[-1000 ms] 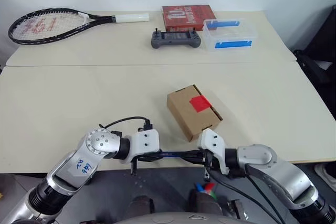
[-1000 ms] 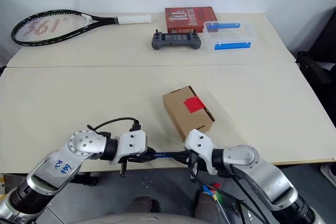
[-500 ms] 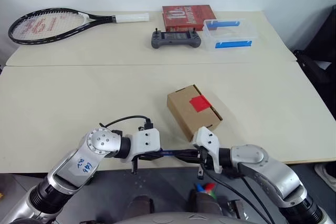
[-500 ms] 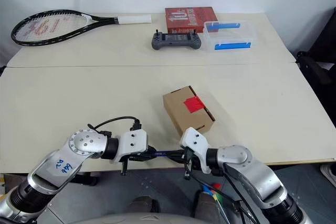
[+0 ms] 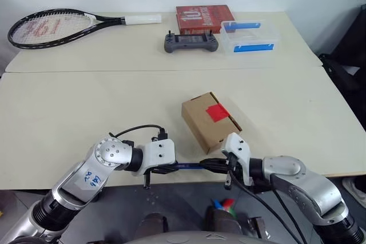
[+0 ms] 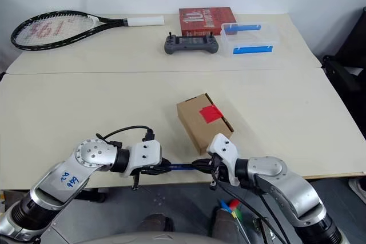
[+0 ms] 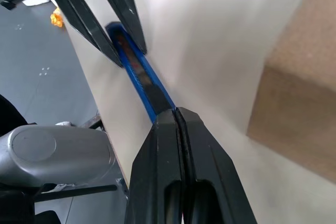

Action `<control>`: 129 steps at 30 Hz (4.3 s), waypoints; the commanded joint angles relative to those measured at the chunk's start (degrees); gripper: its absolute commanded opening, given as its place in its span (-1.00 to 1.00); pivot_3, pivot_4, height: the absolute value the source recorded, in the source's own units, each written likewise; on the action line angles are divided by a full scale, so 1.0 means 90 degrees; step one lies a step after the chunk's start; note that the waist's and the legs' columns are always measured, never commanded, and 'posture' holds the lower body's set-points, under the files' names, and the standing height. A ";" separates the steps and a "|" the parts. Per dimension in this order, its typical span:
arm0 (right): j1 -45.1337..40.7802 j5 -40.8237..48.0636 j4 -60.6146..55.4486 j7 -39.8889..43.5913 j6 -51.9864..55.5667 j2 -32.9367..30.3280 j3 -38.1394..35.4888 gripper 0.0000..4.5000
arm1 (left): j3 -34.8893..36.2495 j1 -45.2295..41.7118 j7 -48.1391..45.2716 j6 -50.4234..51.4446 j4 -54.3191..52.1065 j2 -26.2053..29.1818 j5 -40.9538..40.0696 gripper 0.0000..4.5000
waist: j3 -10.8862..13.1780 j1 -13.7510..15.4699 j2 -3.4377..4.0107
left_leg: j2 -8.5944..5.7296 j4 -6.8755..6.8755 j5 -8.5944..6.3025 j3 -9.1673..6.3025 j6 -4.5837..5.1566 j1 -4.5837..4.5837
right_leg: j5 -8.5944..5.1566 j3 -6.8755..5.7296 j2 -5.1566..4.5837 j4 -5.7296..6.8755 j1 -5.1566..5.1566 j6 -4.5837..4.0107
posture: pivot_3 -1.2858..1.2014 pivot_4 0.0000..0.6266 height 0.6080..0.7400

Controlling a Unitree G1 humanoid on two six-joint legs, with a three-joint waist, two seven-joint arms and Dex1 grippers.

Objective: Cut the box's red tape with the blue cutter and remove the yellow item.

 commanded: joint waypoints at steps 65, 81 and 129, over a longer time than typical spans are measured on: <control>0.0843 0.8603 -0.0580 -0.3918 0.1394 -0.2062 -0.2763 0.72 | 0.1623 0.1315 0.0560 -0.6604 0.1342 -0.0400 0.0356 -0.82 | 0.0004 -0.0002 0.0020 | 0.0009 0.0004 -0.0015 0.0011 0.0001 0.0001 | -0.0001 -0.0010 -0.0004 -0.0006 0.0000 -0.0005 | 0.03 -0.52 1.00; -0.0617 0.9405 -0.0154 -0.5598 0.0557 -0.1725 -0.0855 0.98 | 0.1257 0.0726 0.0955 -0.7010 0.1641 -0.0965 0.1089 -0.82 | 0.0004 0.0002 0.0019 | 0.0010 0.0005 -0.0016 0.0010 0.0004 -0.0007 | 0.0002 -0.0019 -0.0003 -0.0015 -0.0001 0.0001 | 0.03 -0.52 1.00; 0.0089 0.9405 -0.0499 -0.3444 0.1577 -0.2720 -0.2320 -0.93 | 0.2768 0.1002 0.0350 -0.3103 0.1013 -0.0239 -0.2872 0.05 | 0.0004 0.0002 0.0020 | 0.0015 0.0006 -0.0018 -0.0020 0.0007 -0.0042 | 0.0002 -0.0043 -0.0003 -0.0024 -0.0017 0.0001 | 0.03 -0.52 1.00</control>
